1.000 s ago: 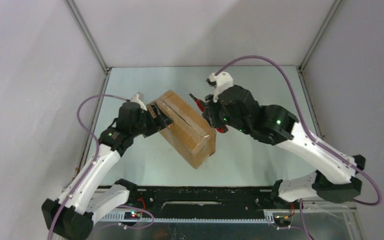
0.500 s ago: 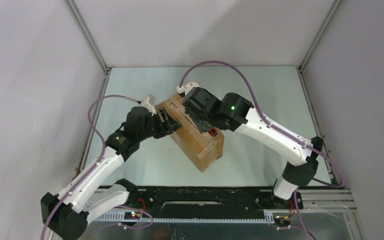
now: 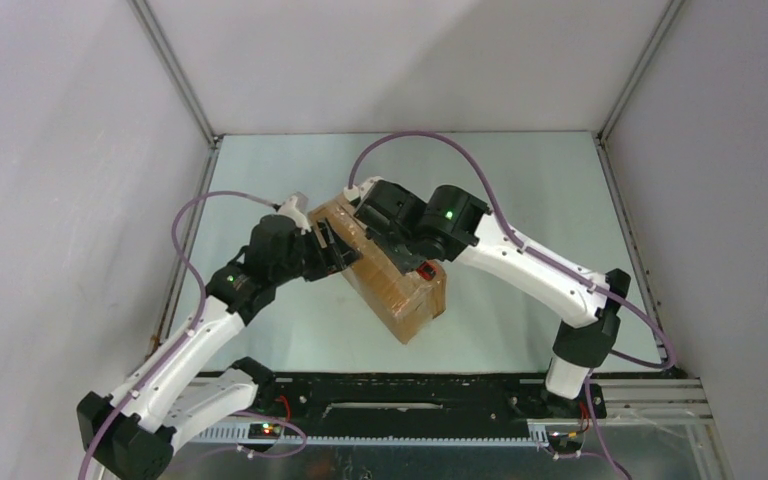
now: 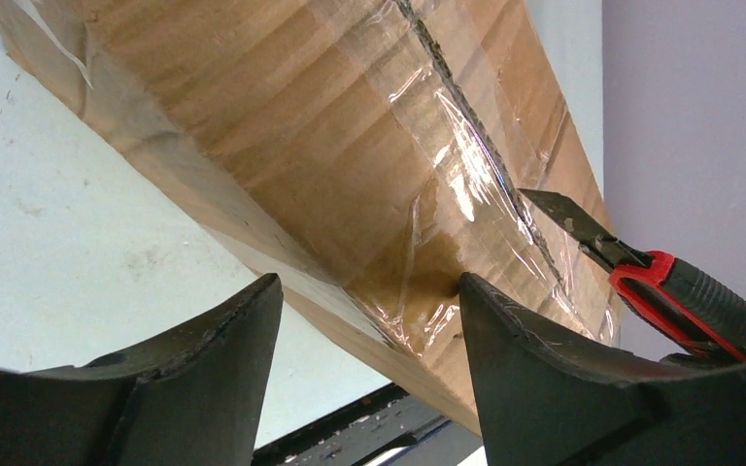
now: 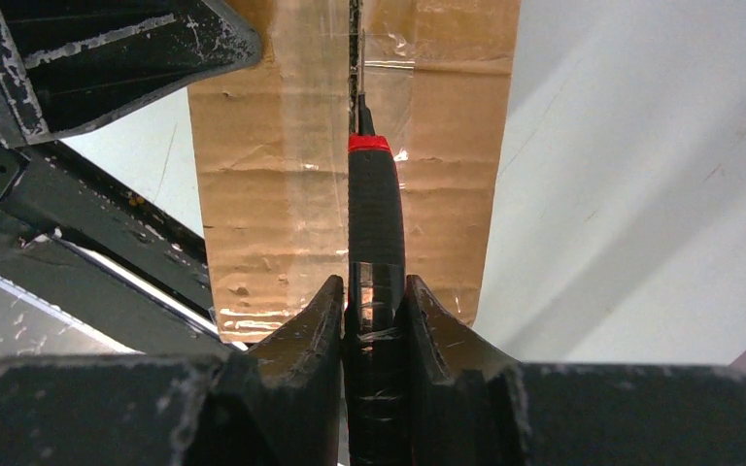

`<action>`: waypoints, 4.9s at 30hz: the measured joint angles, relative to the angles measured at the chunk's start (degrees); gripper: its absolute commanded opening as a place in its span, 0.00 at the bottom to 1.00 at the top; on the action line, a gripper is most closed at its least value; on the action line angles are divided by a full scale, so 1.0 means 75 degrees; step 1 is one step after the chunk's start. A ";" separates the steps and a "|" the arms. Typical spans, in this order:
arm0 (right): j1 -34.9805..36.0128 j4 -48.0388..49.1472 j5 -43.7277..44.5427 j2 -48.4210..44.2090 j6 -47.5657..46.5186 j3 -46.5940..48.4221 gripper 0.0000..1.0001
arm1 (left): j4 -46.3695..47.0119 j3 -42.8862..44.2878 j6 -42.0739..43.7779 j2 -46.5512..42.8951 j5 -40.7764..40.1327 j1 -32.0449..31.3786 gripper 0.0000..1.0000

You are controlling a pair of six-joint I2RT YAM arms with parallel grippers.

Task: Unpack the express box
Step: Cut the express box at the center of the board.

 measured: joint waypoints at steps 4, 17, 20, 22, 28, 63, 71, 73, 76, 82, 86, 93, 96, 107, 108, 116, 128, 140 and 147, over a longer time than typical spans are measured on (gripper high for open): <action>0.0000 0.0000 0.0000 0.0108 -0.0055 0.0000 0.00 | -0.0137 0.0087 0.0061 0.0047 -0.0003 -0.0017 0.72; 0.0000 -0.0169 -0.0175 0.0178 -0.0064 0.0268 0.00 | -0.0691 0.0717 0.0221 0.0125 -0.0032 0.0047 0.74; 0.0015 -0.0221 -0.0265 0.0178 -0.0061 0.0280 0.00 | -0.0731 0.0944 0.0274 0.0163 -0.0026 0.0137 0.74; 0.0029 -0.0254 -0.0309 0.0181 -0.0061 0.0280 0.00 | -0.0778 0.1090 0.0274 0.0178 -0.0003 0.0233 0.74; 0.0035 -0.0335 -0.0119 0.0195 -0.0003 0.0280 0.00 | -0.0804 0.1434 0.0271 0.0321 0.0076 0.0472 0.74; -0.0166 -0.0323 0.0085 0.0207 0.0000 0.0283 0.00 | -0.1008 0.2836 0.0801 0.1874 0.0487 0.0393 0.77; -0.0166 -0.0268 0.0032 0.0207 0.0000 0.0207 0.00 | -0.1466 0.2903 0.1268 0.2157 0.0423 0.0184 0.82; -0.0166 -0.0248 0.0029 0.0207 0.0000 0.0175 0.00 | -0.1460 0.2920 0.1309 0.2197 0.0425 0.0169 0.82; -0.0166 -0.0213 0.0012 0.0207 0.0000 0.0117 0.00 | -0.1454 0.3063 0.1323 0.2317 0.0420 0.0105 0.82; -0.0189 -0.0192 0.0003 0.0207 0.0000 0.0073 0.00 | -0.1358 0.3212 0.1338 0.2588 0.0274 -0.0236 0.80; -0.0204 -0.0163 -0.0023 0.0207 0.0006 0.0055 0.00 | -0.1311 0.3212 0.1335 0.2594 0.0172 -0.0373 0.75; -0.0265 -0.0041 -0.0085 0.0207 0.0090 -0.0131 0.00 | -0.1256 0.3179 0.1335 0.2643 -0.0023 -0.0612 0.55; -0.0303 -0.0017 -0.0140 0.0207 0.0117 -0.0172 0.00 | -0.1087 0.3034 0.1314 0.2640 -0.0052 -0.0653 0.38; -0.0315 0.0055 -0.0195 0.0207 0.0140 -0.0262 0.00 | -0.1029 0.2917 0.1221 0.2640 -0.0073 -0.0682 0.18; -0.0315 0.0055 -0.0195 0.0207 0.0140 -0.0274 0.00 | -0.1026 0.2897 0.1186 0.2640 -0.0105 -0.0673 0.18; -0.0309 0.0020 -0.0277 0.0082 0.0210 -0.0717 0.00 | -0.0778 0.2681 0.1099 0.2643 -0.0114 -0.0595 0.24; -0.0306 -0.0708 -0.0458 -0.0431 0.0446 -0.0903 0.00 | -0.0326 0.2530 0.0973 0.2611 -0.0023 -0.0592 0.35; -0.0318 -0.0723 -0.0542 -0.0431 0.0539 -0.0988 0.00 | 0.0962 0.2226 -0.0487 0.2308 0.0909 -0.0560 0.27; -0.0318 -0.0711 -0.0597 -0.0431 0.0551 -0.1081 0.00 | 0.2002 0.1775 -0.1504 0.2600 0.1510 -0.0813 0.21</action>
